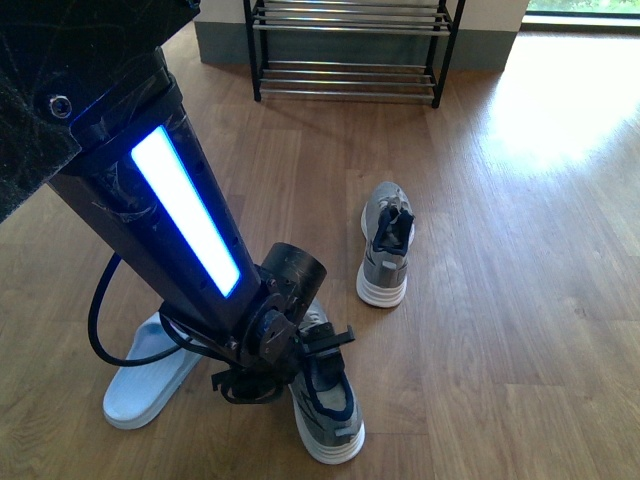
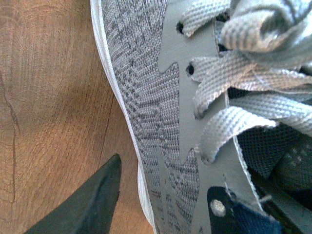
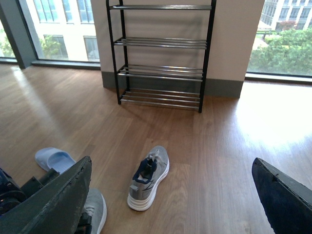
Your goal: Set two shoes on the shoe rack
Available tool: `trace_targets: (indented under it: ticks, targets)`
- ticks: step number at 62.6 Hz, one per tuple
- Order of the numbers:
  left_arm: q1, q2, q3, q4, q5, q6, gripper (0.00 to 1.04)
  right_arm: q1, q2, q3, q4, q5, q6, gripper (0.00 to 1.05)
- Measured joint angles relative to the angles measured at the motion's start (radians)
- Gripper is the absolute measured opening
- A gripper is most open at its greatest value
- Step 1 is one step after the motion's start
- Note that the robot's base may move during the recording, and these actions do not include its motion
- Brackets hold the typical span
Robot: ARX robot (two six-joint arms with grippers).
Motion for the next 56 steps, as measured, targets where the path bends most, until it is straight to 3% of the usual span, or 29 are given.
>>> trace_targets:
  ticks: [21,37,56]
  targets:
    - [0.005,-0.025,-0.044,0.011,-0.098,0.023,0.02,0.0,0.0,0.0,0.0,0.0,0.0,0.95]
    - [0.045,-0.071,-0.122,-0.041,-0.241,0.027,0.02,0.0,0.0,0.0,0.0,0.0,0.0,0.95]
    - [0.106,-0.467,-0.504,0.186,-0.258,0.175,0.02,0.0,0.0,0.0,0.0,0.0,0.0,0.95]
